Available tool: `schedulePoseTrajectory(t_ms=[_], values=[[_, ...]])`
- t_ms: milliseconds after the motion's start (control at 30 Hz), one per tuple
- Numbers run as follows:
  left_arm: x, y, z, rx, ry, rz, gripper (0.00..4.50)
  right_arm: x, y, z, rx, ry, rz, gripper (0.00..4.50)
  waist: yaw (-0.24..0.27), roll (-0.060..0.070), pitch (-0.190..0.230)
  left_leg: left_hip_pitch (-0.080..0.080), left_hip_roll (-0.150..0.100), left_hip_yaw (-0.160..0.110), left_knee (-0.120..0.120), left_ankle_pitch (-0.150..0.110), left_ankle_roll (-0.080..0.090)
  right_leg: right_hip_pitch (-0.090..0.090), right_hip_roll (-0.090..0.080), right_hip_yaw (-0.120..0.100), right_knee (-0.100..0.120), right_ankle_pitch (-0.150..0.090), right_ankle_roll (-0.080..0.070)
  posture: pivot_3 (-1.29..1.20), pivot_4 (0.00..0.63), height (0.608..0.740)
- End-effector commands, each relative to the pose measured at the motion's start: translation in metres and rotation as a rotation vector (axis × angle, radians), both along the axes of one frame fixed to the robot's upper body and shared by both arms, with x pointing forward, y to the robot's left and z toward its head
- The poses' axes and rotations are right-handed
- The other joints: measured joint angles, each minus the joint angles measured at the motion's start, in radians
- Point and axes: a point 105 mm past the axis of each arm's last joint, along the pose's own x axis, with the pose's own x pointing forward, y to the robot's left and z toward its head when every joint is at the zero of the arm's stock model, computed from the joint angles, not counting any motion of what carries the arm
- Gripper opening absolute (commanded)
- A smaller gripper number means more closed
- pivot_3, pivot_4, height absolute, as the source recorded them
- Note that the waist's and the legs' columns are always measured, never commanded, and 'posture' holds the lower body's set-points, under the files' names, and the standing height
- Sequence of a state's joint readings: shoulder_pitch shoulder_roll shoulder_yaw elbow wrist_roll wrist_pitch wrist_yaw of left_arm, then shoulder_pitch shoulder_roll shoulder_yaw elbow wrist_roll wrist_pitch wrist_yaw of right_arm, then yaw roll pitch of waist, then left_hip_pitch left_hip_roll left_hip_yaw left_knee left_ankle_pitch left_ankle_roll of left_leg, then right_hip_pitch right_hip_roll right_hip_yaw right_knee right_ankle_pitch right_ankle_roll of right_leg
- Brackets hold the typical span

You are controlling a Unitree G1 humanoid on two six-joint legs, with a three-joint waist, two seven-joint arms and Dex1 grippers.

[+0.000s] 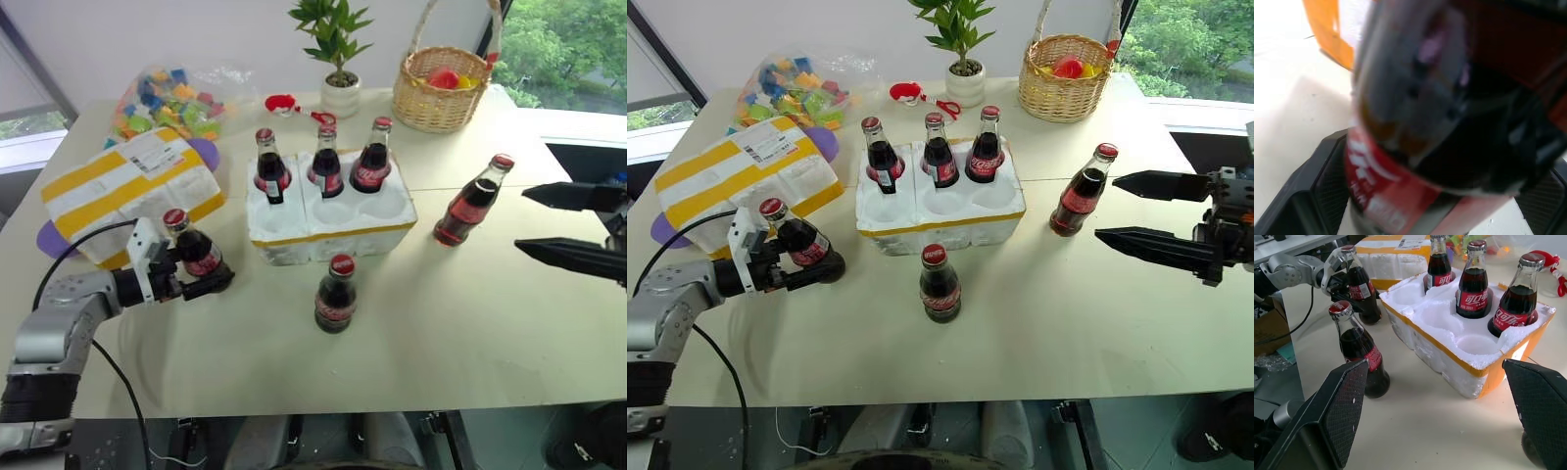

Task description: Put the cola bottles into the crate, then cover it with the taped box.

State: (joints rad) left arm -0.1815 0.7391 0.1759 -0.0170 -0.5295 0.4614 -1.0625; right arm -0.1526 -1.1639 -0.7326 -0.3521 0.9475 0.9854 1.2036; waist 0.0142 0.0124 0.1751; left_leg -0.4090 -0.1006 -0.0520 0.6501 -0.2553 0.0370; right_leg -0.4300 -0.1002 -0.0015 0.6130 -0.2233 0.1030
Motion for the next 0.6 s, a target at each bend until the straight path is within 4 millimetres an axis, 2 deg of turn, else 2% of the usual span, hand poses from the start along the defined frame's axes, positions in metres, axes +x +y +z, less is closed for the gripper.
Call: schedulePoseTrajectory(t_ms=[33,100,200,467,533,600], values=[[-0.002,-0.004,0.009,0.002,-0.033,-0.035,2.85,-0.003,0.006,0.004,-0.015,-0.036,0.023,4.5,0.0,0.0,0.0,0.0,0.0,0.0,0.0,0.0,0.0,0.0,0.0,0.0,0.0,0.0,0.0,0.0,0.15,0.732],[-0.002,-0.005,0.01,0.003,-0.034,-0.035,2.86,-0.002,0.007,0.004,-0.016,-0.036,0.024,4.5,0.0,0.0,0.0,0.0,0.0,0.0,0.0,0.0,0.0,0.0,0.0,0.0,0.0,0.0,0.0,0.0,0.15,0.732],[-0.008,-0.007,0.028,-0.003,-0.037,-0.096,2.86,-0.003,0.01,0.0,-0.028,-0.027,0.028,4.5,0.0,-0.002,0.001,0.0,0.0,0.0,0.0,0.0,0.0,0.0,0.0,0.0,0.0,0.0,0.0,0.0,0.15,0.732],[-0.014,-0.012,0.119,-0.005,-0.099,-0.321,2.86,-0.003,0.017,-0.013,-0.045,-0.001,0.041,4.5,0.002,-0.01,0.006,-0.002,0.0,-0.001,0.002,0.0,0.0,0.0,0.001,-0.001,0.0,0.0,0.0,0.0,0.15,0.732],[-0.011,-0.017,0.138,-0.011,-0.123,-0.364,2.86,-0.002,0.018,-0.016,-0.048,0.001,0.043,4.5,0.001,-0.011,0.006,-0.002,-0.001,-0.001,0.002,0.0,0.001,0.0,0.001,-0.001,0.0,0.0,0.0,0.0,0.15,0.732],[-0.001,-0.032,0.165,-0.046,-0.183,-0.429,2.86,-0.001,0.022,-0.019,-0.043,0.004,0.046,4.5,0.003,-0.011,0.007,-0.002,-0.001,-0.001,0.002,0.0,0.001,0.0,0.001,-0.001,0.0,0.002,0.004,0.0,0.15,0.732]])
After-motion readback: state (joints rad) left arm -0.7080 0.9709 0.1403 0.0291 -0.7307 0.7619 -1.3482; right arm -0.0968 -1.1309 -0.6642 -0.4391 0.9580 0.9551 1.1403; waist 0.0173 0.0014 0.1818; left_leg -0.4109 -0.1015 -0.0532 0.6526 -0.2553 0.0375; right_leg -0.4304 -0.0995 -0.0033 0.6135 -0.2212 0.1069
